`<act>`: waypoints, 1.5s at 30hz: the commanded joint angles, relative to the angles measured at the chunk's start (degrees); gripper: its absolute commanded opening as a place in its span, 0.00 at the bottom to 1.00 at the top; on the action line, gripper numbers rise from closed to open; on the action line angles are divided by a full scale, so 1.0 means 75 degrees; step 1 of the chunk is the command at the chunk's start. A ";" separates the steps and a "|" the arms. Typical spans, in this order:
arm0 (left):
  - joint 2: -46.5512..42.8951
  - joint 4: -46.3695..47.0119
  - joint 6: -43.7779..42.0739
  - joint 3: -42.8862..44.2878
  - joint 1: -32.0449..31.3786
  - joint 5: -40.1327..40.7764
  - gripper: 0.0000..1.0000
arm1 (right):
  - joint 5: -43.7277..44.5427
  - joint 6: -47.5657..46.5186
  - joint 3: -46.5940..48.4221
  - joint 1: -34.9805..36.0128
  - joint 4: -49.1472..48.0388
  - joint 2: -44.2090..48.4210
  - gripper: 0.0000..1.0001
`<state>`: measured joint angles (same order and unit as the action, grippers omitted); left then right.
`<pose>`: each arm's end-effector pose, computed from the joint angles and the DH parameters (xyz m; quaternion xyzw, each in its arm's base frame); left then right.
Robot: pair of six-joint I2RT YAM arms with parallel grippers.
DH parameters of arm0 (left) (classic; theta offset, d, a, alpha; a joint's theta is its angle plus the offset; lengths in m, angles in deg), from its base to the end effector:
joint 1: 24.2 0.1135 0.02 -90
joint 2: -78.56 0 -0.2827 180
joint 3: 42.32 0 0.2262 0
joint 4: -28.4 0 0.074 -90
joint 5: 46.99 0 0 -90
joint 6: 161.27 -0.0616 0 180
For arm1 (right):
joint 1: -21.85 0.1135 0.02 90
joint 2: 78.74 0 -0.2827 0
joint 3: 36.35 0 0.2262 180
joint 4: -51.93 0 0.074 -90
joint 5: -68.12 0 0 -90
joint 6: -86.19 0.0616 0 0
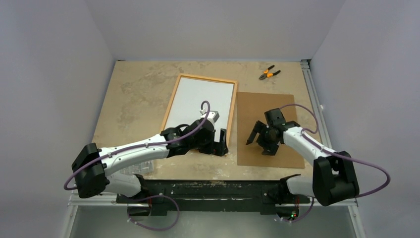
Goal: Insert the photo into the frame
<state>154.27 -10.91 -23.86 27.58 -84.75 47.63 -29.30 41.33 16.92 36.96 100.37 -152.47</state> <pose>0.1375 -0.2334 0.2686 0.0904 0.9192 -0.2866 0.2544 0.1923 0.0602 0.1798 0.2427 0.9506 0.1467 0.1261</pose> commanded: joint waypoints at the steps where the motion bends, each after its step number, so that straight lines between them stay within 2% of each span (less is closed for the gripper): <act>1: 0.0082 0.0304 0.0008 0.0299 -0.0064 -0.0121 0.99 | 0.0722 -0.0261 -0.0052 -0.0036 0.0945 0.0160 0.86; 12: 0.0095 0.0880 -0.0052 0.0270 -0.0071 -0.0385 1.00 | 0.0938 -0.0609 0.0817 -0.0035 0.1193 0.1442 0.88; 21: 0.0719 0.1642 0.0063 0.0481 -0.0082 -0.1119 0.99 | 0.1009 -0.1008 0.1116 -0.0520 0.1147 0.0984 0.88; 31: 0.1734 0.2416 0.0580 0.0717 -0.0180 -0.1840 1.00 | 0.0030 -0.1642 0.1224 -0.2467 0.0874 0.0322 0.88; 45: 0.2892 0.2167 0.1103 0.1487 -0.0322 -0.1806 0.99 | 0.0355 -0.2139 0.1269 -0.4782 0.1075 -0.0201 0.88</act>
<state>174.22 4.83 -17.21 35.72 -86.91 33.99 -27.53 26.93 24.00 4.70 108.02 -154.22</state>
